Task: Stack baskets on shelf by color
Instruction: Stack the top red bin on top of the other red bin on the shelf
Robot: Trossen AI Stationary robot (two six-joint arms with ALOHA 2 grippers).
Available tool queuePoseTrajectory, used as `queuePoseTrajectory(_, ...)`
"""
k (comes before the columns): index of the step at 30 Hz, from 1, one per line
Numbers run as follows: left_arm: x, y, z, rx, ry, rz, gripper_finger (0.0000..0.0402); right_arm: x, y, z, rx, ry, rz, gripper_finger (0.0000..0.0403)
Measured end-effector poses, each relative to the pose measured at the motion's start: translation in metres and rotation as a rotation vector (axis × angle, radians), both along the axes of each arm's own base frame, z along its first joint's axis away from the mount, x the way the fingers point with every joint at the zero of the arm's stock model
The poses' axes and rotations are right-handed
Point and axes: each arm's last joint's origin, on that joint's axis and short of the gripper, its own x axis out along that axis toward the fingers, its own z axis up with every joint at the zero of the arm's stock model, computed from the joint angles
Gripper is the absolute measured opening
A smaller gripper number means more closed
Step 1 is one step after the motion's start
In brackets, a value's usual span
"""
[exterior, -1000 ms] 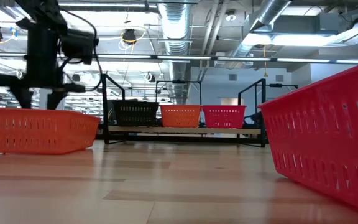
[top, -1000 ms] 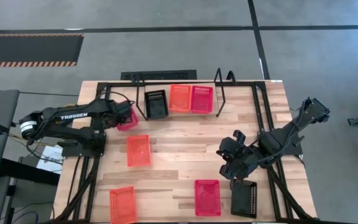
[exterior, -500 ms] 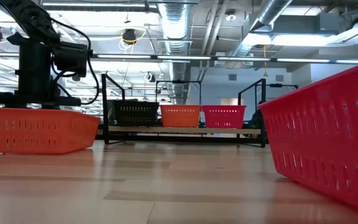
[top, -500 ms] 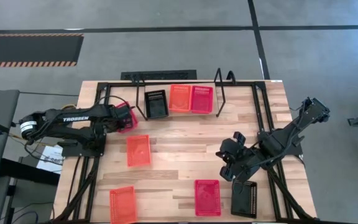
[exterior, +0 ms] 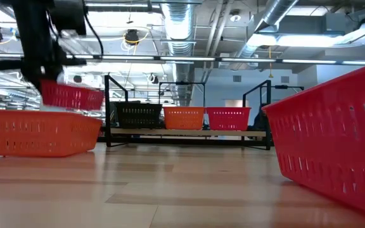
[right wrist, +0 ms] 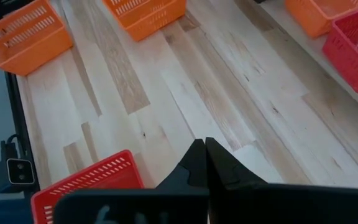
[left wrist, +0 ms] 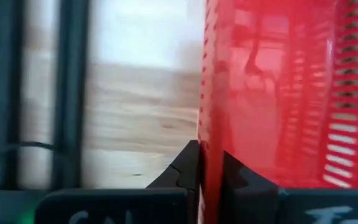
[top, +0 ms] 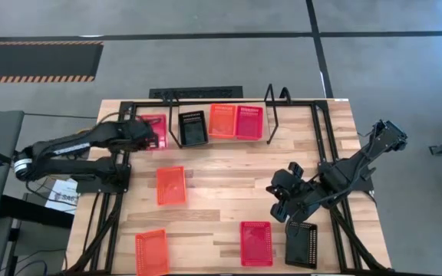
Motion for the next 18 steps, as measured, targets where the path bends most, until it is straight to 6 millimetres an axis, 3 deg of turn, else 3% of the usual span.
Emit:
queuePoseTrajectory(5, -0.016, -0.013, 0.05, 0.09, -0.056, -0.01, 0.0, 0.001, -0.002, 0.0, 0.009, -0.003, -0.017, 0.0001)
queuePoseTrajectory(9, -0.022, -0.024, 0.075, 0.172, -0.126, -0.052, 0.0, 0.004, -0.006, 0.0, 0.012, -0.004, -0.04, 0.0001)
queuePoseTrajectory(14, -0.013, -0.036, 0.084, 0.218, -0.175, -0.137, 0.0, 0.01, -0.017, 0.0, 0.013, -0.006, -0.087, 0.0001)
queuePoseTrajectory(18, 0.012, -0.046, 0.082, 0.25, -0.22, -0.221, 0.0, 0.022, -0.032, 0.003, -0.002, -0.037, -0.108, 0.0001)
